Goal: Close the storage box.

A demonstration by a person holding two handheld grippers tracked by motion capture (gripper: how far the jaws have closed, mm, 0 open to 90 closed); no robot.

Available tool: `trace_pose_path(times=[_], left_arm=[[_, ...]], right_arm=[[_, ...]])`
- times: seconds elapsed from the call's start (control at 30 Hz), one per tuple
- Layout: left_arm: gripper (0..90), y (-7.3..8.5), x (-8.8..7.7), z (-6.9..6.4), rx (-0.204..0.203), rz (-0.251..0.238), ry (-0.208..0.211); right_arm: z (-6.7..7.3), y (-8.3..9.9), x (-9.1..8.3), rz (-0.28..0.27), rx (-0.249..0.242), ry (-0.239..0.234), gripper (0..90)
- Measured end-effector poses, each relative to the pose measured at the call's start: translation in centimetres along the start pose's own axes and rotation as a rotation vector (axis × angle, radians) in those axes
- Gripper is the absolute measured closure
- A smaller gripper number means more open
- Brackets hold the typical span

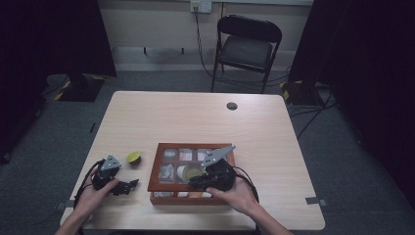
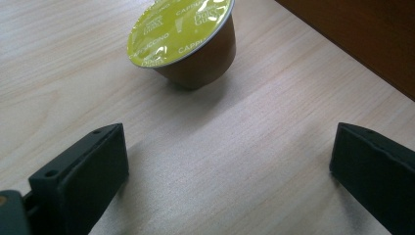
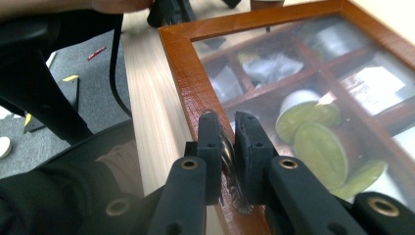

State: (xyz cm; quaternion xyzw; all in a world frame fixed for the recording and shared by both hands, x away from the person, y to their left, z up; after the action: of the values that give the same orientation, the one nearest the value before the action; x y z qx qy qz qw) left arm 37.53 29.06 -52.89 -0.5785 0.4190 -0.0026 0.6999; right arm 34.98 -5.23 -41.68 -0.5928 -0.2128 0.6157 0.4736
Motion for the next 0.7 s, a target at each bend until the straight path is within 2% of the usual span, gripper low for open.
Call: trace_pose_path(times=[0.37, 0.6, 0.7], left_arm=[[0.0, 0.0, 0.0, 0.0, 0.0, 0.0, -0.004], [0.0, 0.0, 0.0, 0.0, -0.001, -0.001, -0.004], [0.0, 0.0, 0.0, 0.0, 0.0, -0.001, -0.004]], right_arm=[[-0.1, 2.4, 1.9, 0.071, 0.014, -0.012, 81.9], [0.0, 3.0, 2.1, 0.044, 0.019, -0.011, 81.6], [-0.2, 3.0, 1.9, 0.022, 0.036, -0.014, 78.0]])
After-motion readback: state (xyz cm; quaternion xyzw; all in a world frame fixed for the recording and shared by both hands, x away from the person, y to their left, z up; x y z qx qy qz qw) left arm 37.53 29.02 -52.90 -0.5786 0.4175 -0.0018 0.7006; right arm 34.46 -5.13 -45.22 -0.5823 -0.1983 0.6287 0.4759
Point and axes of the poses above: each handheld gripper's, and its own axes: x roughly forward along the jaws, y roughly out of its underside, z roughly to its left, the point moved 3 cm from there along x, roughly forward along the jaws, and after that the axes turned 9 degrees about -z, right-handed, at the moved point
